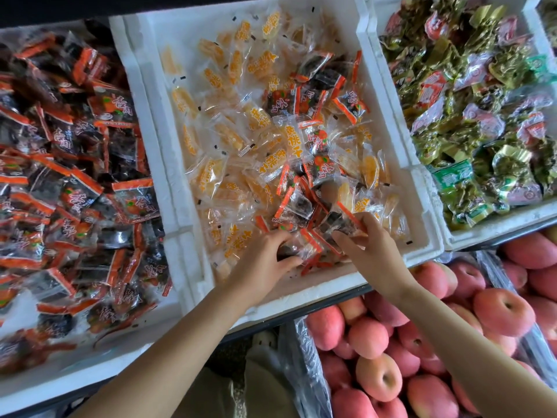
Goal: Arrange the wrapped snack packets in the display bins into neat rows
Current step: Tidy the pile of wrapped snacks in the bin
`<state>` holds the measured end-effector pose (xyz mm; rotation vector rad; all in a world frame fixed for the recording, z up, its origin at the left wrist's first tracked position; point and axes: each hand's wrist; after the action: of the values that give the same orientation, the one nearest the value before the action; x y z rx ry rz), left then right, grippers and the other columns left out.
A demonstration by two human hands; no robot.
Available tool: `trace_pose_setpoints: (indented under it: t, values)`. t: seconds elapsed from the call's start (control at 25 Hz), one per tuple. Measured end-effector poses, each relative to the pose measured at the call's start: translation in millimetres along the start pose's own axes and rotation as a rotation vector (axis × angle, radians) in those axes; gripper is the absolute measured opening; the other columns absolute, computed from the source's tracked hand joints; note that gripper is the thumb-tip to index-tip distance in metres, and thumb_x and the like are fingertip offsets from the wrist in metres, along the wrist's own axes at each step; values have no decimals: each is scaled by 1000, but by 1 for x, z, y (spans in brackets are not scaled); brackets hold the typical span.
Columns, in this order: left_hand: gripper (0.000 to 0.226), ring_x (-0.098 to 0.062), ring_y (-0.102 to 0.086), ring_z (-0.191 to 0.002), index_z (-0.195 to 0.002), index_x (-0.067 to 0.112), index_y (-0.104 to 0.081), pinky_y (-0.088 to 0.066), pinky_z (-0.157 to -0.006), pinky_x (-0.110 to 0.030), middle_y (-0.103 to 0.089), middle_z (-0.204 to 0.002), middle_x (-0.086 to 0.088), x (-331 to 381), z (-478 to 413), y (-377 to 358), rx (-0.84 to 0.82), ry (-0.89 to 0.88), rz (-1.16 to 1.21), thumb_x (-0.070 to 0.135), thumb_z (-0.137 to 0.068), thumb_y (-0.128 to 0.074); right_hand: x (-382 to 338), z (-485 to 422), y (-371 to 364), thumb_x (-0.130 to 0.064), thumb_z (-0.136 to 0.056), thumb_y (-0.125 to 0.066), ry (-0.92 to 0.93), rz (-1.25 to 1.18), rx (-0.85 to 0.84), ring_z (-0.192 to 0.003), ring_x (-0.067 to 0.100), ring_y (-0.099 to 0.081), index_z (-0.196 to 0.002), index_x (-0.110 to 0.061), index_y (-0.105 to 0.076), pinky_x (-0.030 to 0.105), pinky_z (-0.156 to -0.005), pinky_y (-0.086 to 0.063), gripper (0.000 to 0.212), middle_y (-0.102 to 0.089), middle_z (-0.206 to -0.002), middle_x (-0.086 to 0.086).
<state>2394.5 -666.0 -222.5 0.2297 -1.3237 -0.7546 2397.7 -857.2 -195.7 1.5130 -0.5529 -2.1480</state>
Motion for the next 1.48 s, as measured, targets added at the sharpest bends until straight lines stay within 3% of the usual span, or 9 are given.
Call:
trace_pose_setpoints:
  t: [0.16, 0.4, 0.68, 0.8, 0.92, 1.04, 1.16, 1.36, 1.48]
  values:
    - [21, 10, -57, -78, -99, 17, -58, -45, -71, -6, -59, -90, 16, 0, 27, 50, 195, -44, 130, 15, -82, -71, -27, 6, -19, -23, -86, -65, 44, -88, 53, -82, 6, -65, -99, -25, -53, 24, -71, -50, 18, -68, -90, -3]
    - [30, 0, -49, -92, -116, 6, -48, -36, -75, -6, -57, -104, 0, -62, 97, 143, 473, 68, -14, 15, -91, -60, -93, 18, -110, -18, -85, -66, 200, -105, -106, -65, -2, -60, -96, -32, -49, 21, -60, -49, 24, -63, -81, -16]
    - [50, -29, -48, -125, -141, 7, -36, -35, -94, -30, -51, -136, -16, -164, 182, 220, 442, 369, -145, 16, -94, -53, -166, 31, -249, -36, -89, -60, 425, 237, -322, -79, 28, -62, -123, -17, -47, 32, -66, -41, 42, -62, -81, 4]
    - [56, -25, -53, -115, -146, 15, -28, -34, -83, -24, -52, -134, -14, -197, 199, 234, 353, 424, -159, 17, -96, -53, -184, 32, -287, -32, -92, -57, 446, 296, -400, -91, 30, -59, -130, -16, -45, 33, -72, -41, 43, -63, -106, 10]
    - [59, -18, -61, -82, -148, 23, -23, -45, -67, -32, -58, -127, -13, -220, 207, 239, 281, 433, -183, 20, -97, -51, -194, 27, -310, -22, -92, -57, 421, 323, -426, -84, 26, -58, -133, -19, -37, 33, -72, -45, 46, -60, -101, 3]
    - [60, -19, -64, -99, -150, 27, -20, -49, -76, -28, -45, -144, -11, -233, 207, 242, 276, 426, -224, 20, -98, -49, -192, 21, -318, -8, -92, -54, 442, 442, -379, -87, 27, -60, -132, -21, -38, 38, -77, -50, 45, -45, -125, 6]
    - [57, -25, -53, -118, -150, 24, -25, -47, -90, -35, -44, -139, -9, -241, 203, 242, 311, 408, -336, 15, -98, -49, -182, 23, -320, -8, -94, -52, 449, 548, -431, -89, 24, -61, -131, -22, -41, 38, -81, -53, 42, -40, -130, 6]
    - [51, -36, -58, -107, -129, 10, -59, -47, -90, -53, -59, -114, -13, -230, 191, 232, 370, 241, -653, 0, -79, -69, -165, 37, -299, -21, -97, -48, 678, 636, -543, -121, 19, -48, -140, -22, -40, 37, -103, -41, 44, -51, -134, 1]
    - [43, -31, -62, -99, -117, 9, -65, -50, -88, -49, -61, -109, -10, -195, 171, 214, 401, 83, -627, 6, -75, -75, -153, 47, -265, -23, -94, -51, 784, 577, -389, -103, 19, -60, -121, -17, -60, 33, -88, -51, 29, -66, -110, 2]
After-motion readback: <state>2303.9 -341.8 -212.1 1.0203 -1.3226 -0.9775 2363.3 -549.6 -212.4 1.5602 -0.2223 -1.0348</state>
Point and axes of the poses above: each hand's wrist, its own z-axis away from the middle knuckle, its own y-axis out of the back of the hand, x = y × z
